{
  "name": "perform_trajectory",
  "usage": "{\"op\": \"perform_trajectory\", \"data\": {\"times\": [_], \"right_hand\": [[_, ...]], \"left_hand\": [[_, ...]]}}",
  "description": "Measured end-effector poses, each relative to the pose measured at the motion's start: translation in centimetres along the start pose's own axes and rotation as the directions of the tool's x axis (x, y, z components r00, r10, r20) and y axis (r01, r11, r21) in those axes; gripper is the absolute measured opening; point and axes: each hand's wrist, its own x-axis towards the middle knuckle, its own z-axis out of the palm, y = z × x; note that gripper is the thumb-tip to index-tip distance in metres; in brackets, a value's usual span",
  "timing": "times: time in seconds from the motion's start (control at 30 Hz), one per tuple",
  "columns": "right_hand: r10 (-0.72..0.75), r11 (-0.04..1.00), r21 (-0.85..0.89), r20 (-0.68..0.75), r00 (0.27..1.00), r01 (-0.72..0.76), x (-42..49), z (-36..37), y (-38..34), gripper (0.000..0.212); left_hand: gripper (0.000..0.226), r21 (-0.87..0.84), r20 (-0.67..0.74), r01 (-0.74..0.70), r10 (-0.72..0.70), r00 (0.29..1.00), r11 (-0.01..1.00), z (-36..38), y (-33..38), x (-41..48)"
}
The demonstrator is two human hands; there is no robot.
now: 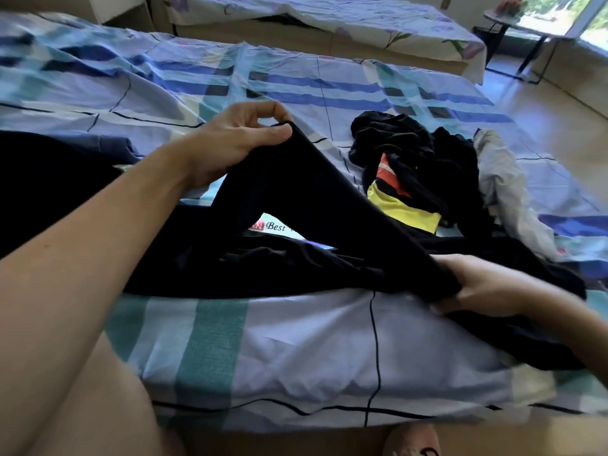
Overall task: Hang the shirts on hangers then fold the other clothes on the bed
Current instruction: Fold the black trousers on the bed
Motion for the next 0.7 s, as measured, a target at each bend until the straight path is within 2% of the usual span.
{"op": "perform_trajectory", "data": {"times": [0.1, 0.17, 0.2, 0.23, 0.27, 0.3, 0.33, 0.37, 0.4, 0.43, 0.47, 0.5, 0.53, 0.57, 0.63, 0.67, 0.7], "right_hand": [[0.049, 0.997, 0.049, 0.264, 0.963, -0.064, -1.5, -4.3, 1.6, 0.056], [0.141, 0.975, 0.139, 0.216, 0.966, -0.173, -0.8, -8.7, 2.4, 0.053], [0.189, 0.96, 0.179, 0.144, 0.971, -0.213, -0.1, -11.5, 2.6, 0.051], [0.193, 0.953, 0.237, 0.005, 0.981, -0.188, 1.1, -14.2, 4.1, 0.052], [0.208, 0.959, 0.238, -0.21, 0.955, -0.156, 2.8, -17.0, 4.9, 0.06], [0.207, 0.967, 0.229, -0.435, 0.876, -0.115, 3.9, -19.0, 4.1, 0.068], [0.179, 0.975, 0.21, -0.576, 0.798, -0.068, 5.4, -20.3, 3.4, 0.069], [0.167, 0.98, 0.193, -0.65, 0.742, -0.051, 6.1, -20.5, 1.2, 0.069], [0.139, 0.988, 0.148, -0.722, 0.678, -0.044, 6.2, -20.4, -1.4, 0.076], [0.091, 0.996, 0.068, -0.747, 0.659, -0.061, 7.0, -19.8, -3.3, 0.093], [0.068, 0.998, 0.037, -0.727, 0.683, -0.06, 7.2, -19.1, -4.3, 0.106], [0.046, 0.999, 0.034, -0.675, 0.736, -0.031, 6.6, -18.0, -4.9, 0.109], [0.035, 0.999, 0.043, -0.584, 0.811, -0.012, 6.0, -16.4, -5.0, 0.104], [0.035, 0.999, 0.038, -0.481, 0.876, -0.019, 5.3, -14.8, -4.5, 0.093], [0.106, 0.987, -0.087, -0.275, 0.956, -0.135, 3.2, -12.0, -1.8, 0.059], [0.147, 0.972, -0.151, -0.202, 0.968, -0.179, 2.2, -10.9, -0.3, 0.047], [0.193, 0.955, -0.202, -0.141, 0.971, -0.219, 0.9, -9.9, 1.1, 0.043]], "left_hand": [[0.007, 0.069, -0.083, 0.004, 0.002, 0.997, 0.998, -1.5, 0.0, 0.0], [0.013, 0.071, -0.152, 0.013, -0.002, 0.988, 0.997, -2.4, -0.1, 0.3], [0.015, 0.066, -0.202, 0.011, 0.002, 0.979, 0.998, -2.7, -0.1, 0.6], [0.016, 0.061, -0.278, 0.006, 0.012, 0.961, 0.998, -3.1, -0.3, 1.0], [0.017, 0.054, -0.372, -0.006, 0.026, 0.928, 0.999, -3.4, -0.5, 1.6], [0.016, 0.046, -0.483, -0.015, 0.035, 0.875, 0.999, -3.8, -0.8, 2.3], [0.013, 0.041, -0.587, -0.009, 0.031, 0.809, 0.999, -4.3, -1.0, 2.9], [0.012, 0.062, -0.677, 0.027, 0.023, 0.736, 0.998, -4.8, -1.4, 3.5], [0.018, 0.138, -0.755, 0.125, 0.022, 0.656, 0.982, -4.9, -1.9, 3.9], [0.029, 0.27, -0.819, 0.289, 0.062, 0.57, 0.918, -5.2, -2.4, 3.8], [0.038, 0.401, -0.841, 0.413, 0.15, 0.521, 0.818, -4.9, -2.9, 3.6], [0.04, 0.521, -0.808, 0.424, 0.269, 0.524, 0.74, -3.7, -3.2, 3.5], [0.037, 0.63, -0.724, 0.339, 0.371, 0.582, 0.699, -2.2, -3.0, 3.0], [0.03, 0.707, -0.6, 0.197, 0.428, 0.676, 0.679, -0.7, -3.0, 2.7], [0.013, 0.744, -0.246, -0.076, 0.378, 0.892, 0.663, 3.5, -3.5, 1.9], [0.011, 0.755, -0.022, -0.187, 0.31, 0.95, 0.628, 5.4, -4.1, 1.3], [0.015, 0.757, 0.176, -0.288, 0.241, 0.954, 0.587, 7.0, -5.0, 1.1]]}}
